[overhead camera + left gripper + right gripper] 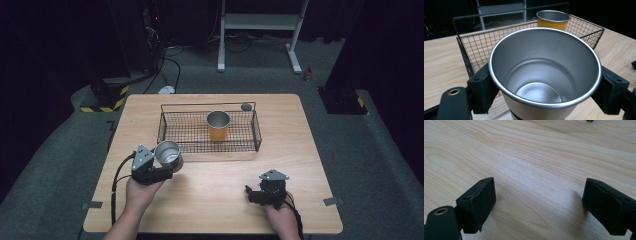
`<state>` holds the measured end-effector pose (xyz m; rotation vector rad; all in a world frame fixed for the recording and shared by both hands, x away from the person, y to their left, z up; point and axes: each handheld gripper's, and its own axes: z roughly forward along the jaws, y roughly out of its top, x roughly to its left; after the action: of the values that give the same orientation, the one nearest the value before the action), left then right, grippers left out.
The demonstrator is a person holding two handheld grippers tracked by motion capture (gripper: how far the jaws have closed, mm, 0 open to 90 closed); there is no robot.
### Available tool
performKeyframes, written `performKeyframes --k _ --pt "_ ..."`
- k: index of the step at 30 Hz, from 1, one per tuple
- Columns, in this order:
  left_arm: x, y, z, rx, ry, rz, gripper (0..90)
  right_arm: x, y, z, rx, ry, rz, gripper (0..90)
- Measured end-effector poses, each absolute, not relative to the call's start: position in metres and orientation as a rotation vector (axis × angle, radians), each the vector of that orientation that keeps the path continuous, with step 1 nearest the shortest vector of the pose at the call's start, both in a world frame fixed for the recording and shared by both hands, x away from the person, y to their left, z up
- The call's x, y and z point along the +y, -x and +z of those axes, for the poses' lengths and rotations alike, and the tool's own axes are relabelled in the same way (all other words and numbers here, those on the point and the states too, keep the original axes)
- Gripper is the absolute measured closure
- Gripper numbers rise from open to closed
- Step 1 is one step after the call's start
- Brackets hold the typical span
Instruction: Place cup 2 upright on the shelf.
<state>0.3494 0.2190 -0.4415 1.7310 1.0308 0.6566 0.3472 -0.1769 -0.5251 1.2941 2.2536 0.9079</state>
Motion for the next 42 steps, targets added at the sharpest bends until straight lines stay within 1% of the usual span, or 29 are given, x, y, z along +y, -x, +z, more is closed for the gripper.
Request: performKeyframes --k 11,19,22,26,37,42 --pt "0.217 -0.366 -0.428 1.029 -1.735 0.668 18.8 -0.177 -0.347 -0.525 2.252 -1.299 0.908 11.5" --pt "0.216 -0.383 -0.421 1.032 -1.73 0.61 18.8 -0.177 -0.346 -0.525 2.249 -1.294 0.906 11.5" --pt "0.214 -0.386 -0.419 1.028 -1.739 0.632 18.8 -0.177 -0.346 -0.525 2.248 -1.299 0.907 11.5" --pt "0.211 -0.392 -0.416 1.038 -1.748 0.615 18.8 -0.177 -0.346 -0.525 2.248 -1.298 0.907 11.5" --pt "0.21 -0.41 -0.42 1.061 -1.725 0.63 18.8 -0.177 -0.346 -0.525 2.249 -1.291 0.906 11.5" --pt "0.21 -0.419 -0.419 1.08 -1.74 0.636 18.8 -0.177 -0.346 -0.525 2.249 -1.294 0.907 11.5"
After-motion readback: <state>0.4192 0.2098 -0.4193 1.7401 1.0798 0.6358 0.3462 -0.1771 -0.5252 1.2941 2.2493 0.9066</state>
